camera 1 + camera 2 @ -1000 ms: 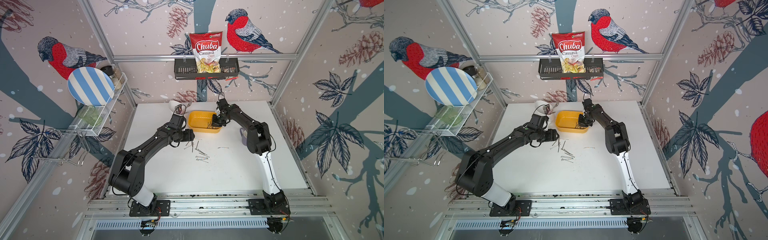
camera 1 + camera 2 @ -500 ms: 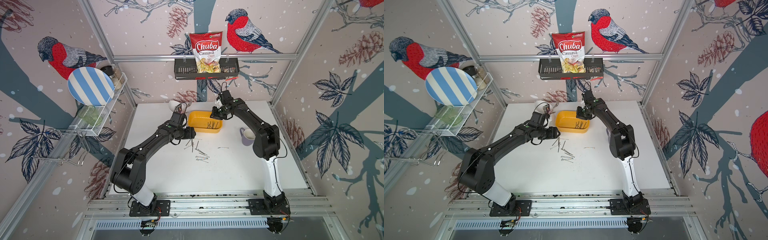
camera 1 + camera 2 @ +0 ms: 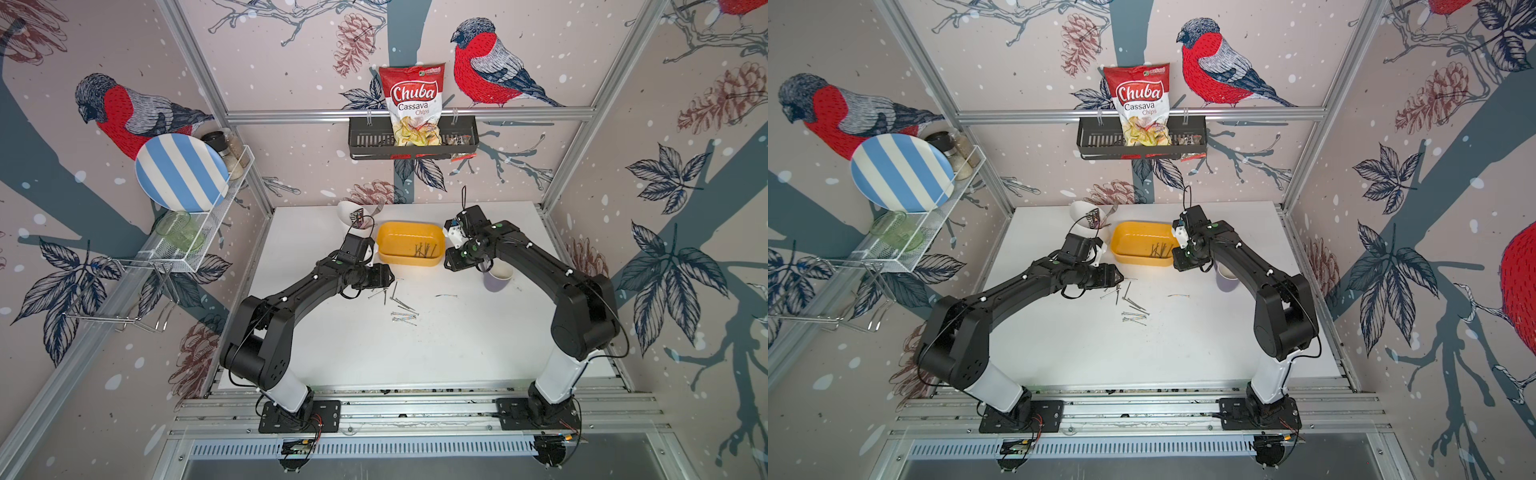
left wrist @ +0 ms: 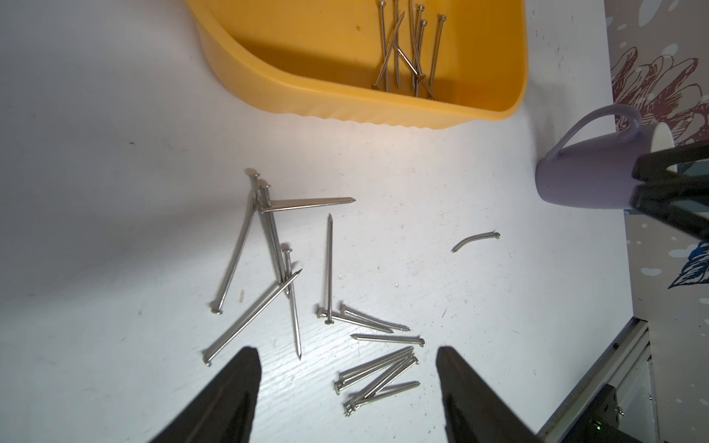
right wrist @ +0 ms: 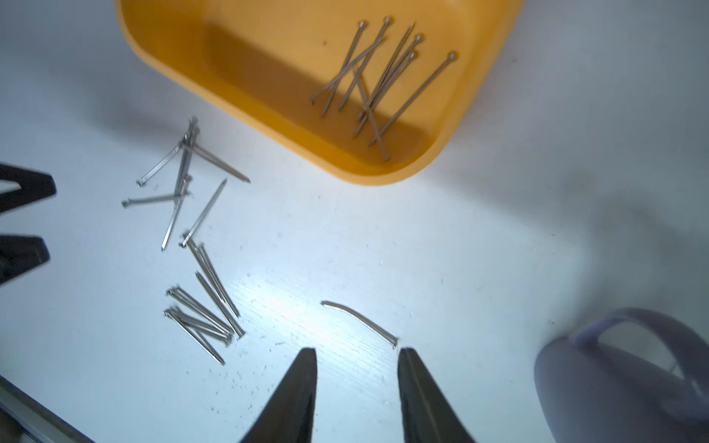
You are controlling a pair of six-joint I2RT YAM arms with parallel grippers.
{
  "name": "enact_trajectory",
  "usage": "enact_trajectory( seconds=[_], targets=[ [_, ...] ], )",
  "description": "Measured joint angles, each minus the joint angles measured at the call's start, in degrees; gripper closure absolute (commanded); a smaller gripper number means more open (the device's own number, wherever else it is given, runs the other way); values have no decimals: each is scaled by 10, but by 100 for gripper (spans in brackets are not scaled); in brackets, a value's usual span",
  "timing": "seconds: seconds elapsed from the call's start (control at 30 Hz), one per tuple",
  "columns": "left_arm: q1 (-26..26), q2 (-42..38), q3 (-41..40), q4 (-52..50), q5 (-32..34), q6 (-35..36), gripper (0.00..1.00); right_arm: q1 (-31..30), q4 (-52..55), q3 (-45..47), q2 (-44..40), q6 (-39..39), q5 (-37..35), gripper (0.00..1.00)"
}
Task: Put the nails on the desktop into the storage box
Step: Pick up the nail from the center of the board.
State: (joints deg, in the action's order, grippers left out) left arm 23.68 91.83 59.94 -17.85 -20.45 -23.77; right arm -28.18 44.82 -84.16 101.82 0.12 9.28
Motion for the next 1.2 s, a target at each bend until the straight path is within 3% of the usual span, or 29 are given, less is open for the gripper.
enact_trajectory(
  seconds=[0.2, 0.53, 1.2],
  targets=[
    [14, 0, -6, 4, -5, 0, 25, -66, -21, 49, 14, -54, -69, 56],
    [25, -22, -22, 1, 0, -3, 25, -112, -40, 73, 59, -92, -191, 56],
    [28, 0, -16, -6, 1, 1, 25, -85, -51, 79, 103, -84, -188, 49]
  ],
)
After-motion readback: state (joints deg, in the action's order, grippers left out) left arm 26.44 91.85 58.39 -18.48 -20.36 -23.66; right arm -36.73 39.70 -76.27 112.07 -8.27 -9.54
